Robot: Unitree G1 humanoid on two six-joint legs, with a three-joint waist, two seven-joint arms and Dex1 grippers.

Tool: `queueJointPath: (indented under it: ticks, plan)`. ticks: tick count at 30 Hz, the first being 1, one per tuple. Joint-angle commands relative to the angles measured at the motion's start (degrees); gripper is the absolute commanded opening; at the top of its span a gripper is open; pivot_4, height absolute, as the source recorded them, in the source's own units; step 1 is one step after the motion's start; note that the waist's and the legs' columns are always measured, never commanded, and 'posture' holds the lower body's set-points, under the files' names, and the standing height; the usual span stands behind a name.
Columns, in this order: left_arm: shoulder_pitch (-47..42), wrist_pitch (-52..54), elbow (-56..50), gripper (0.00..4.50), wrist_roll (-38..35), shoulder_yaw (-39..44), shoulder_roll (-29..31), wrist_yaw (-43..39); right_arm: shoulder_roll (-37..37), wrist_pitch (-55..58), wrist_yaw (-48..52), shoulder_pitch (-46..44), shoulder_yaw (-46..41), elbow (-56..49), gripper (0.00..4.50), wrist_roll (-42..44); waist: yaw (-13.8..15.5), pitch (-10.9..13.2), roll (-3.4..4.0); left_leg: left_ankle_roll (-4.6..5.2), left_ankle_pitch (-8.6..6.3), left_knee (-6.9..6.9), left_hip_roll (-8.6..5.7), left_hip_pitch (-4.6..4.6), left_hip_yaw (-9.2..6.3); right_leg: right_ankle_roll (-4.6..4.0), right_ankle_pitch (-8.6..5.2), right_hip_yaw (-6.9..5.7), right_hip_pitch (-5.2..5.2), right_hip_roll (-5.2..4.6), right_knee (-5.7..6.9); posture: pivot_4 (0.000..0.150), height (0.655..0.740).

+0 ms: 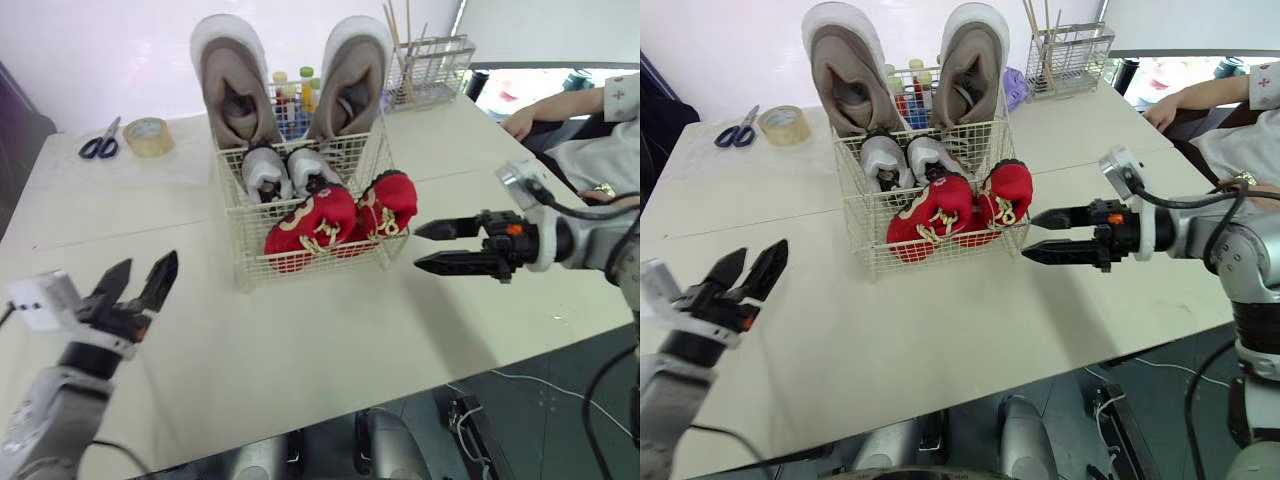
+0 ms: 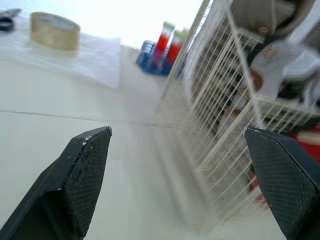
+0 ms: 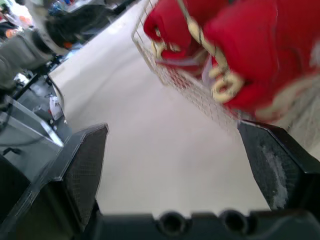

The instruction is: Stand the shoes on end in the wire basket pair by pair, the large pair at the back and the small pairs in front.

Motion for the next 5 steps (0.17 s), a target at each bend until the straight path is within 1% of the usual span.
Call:
queueJointPath:
  ticks: [1, 2, 5]
  plan:
    - [3.21, 2.69, -0.66, 4.38, -0.26, 2.51, 4.81, -3.26, -2.89, -1.10, 1.09, 3.11, -3.31, -0.61, 4.50, -0.60, 0.02, 0.01, 0.03, -0.01, 0.00, 0.00, -0.01, 0.00, 0.02, 0.00, 0.00, 0.00, 0.02, -0.02, -0.08, 0.150, 0.7400]
    - [4.25, 3.37, -0.25, 4.38, -0.72, 2.37, 5.97, -4.61, -3.38, -1.25, 1.06, 4.24, -3.75, -0.62, 4.50, -0.83, -0.10, 0.01, 0.06, -0.01, -0.01, -0.01, 0.00, 0.00, 0.02, 0.00, 0.01, 0.00, 0.06, -0.02, -0.19, 0.150, 0.7400]
    - [6.36, 3.07, 0.57, 4.38, -0.74, 0.97, 6.02, -9.20, -4.31, -2.26, 0.87, 8.32, -4.85, -1.46, 4.50, -1.70, -0.31, -0.01, 0.12, 0.01, -0.02, -0.11, 0.05, -0.21, 0.05, 0.00, 0.02, 0.03, 0.05, 0.00, -0.37, 0.150, 0.7400]
